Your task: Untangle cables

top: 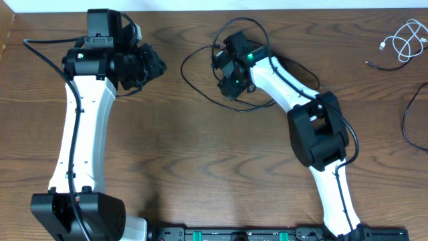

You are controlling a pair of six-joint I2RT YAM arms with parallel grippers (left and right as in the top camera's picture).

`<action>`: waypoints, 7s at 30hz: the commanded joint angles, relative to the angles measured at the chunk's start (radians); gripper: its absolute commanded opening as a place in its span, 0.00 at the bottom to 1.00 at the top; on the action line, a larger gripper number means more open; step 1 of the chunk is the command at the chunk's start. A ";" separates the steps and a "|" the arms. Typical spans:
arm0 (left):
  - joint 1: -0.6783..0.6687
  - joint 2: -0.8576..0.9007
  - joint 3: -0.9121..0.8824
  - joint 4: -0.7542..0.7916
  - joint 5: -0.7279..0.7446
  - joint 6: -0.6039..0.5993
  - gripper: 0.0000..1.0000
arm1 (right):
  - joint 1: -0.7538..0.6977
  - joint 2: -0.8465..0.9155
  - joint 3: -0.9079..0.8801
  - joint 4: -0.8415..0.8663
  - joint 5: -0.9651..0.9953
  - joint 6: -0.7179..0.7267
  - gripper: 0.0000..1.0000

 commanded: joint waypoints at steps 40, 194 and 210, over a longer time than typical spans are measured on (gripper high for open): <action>0.001 0.004 0.000 -0.047 -0.006 0.010 0.33 | 0.149 0.084 -0.005 -0.194 0.163 -0.010 0.01; 0.000 0.004 -0.001 -0.060 -0.032 0.013 0.33 | -0.438 -0.388 0.056 -0.249 -1.117 0.029 0.01; 0.000 0.004 -0.001 -0.061 -0.032 0.013 0.33 | -0.589 -0.826 0.056 -0.002 -0.503 0.339 0.01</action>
